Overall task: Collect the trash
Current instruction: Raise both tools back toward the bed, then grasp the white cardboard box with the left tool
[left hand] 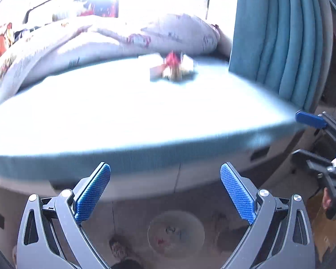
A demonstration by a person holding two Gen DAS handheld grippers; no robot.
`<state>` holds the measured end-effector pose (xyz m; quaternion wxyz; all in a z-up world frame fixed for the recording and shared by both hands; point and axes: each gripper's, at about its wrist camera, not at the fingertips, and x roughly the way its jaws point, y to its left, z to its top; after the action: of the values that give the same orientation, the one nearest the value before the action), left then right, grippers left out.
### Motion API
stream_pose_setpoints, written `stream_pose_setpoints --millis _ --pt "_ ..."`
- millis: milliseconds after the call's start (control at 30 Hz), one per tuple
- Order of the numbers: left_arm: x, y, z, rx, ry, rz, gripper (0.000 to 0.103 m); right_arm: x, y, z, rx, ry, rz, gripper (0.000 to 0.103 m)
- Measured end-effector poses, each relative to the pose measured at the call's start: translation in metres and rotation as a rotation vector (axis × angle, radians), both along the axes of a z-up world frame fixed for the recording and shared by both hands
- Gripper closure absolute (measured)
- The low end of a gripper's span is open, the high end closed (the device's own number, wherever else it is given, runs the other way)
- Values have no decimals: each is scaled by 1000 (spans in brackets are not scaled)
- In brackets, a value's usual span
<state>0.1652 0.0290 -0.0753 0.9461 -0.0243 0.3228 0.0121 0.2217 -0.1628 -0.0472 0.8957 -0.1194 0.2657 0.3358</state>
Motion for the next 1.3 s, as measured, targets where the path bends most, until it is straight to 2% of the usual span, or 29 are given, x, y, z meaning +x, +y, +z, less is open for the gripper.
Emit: stream_pose_setpoints --millis 100,200,367,600,833,900,933,967,1033,1067,1100,1200,1300 --pt "31 5 23 26 -9 15 6 35 10 17 7 -9 -21 5" --pt "73 15 35 26 15 20 6 70 23 28 15 -9 -23 5" --pt "142 45 40 14 63 24 6 111 41 42 37 -11 9 5" --pt "225 60 32 19 113 -17 6 145 61 25 -11 12 18 5" --pt "274 45 22 9 187 -145 7 172 72 14 -43 34 10 5" --pt "286 44 19 -21 204 -164 19 176 74 14 -40 37 12 5" --pt "290 43 16 -37 224 -177 35 177 75 13 -36 41 12 5" --pt "294 42 13 -58 242 -198 43 179 75 12 -30 48 11 5" --pt "292 39 14 -65 229 -218 56 182 76 11 -22 60 8 5" --pt "290 40 15 -62 217 -204 68 183 77 10 -21 63 7 5" --pt "287 42 16 -62 208 -183 75 183 78 9 -24 65 6 5" --pt "276 44 17 -89 193 -172 79 183 81 7 -30 68 8 5" --pt "259 40 19 -80 181 -182 83 182 84 7 -28 74 10 5"
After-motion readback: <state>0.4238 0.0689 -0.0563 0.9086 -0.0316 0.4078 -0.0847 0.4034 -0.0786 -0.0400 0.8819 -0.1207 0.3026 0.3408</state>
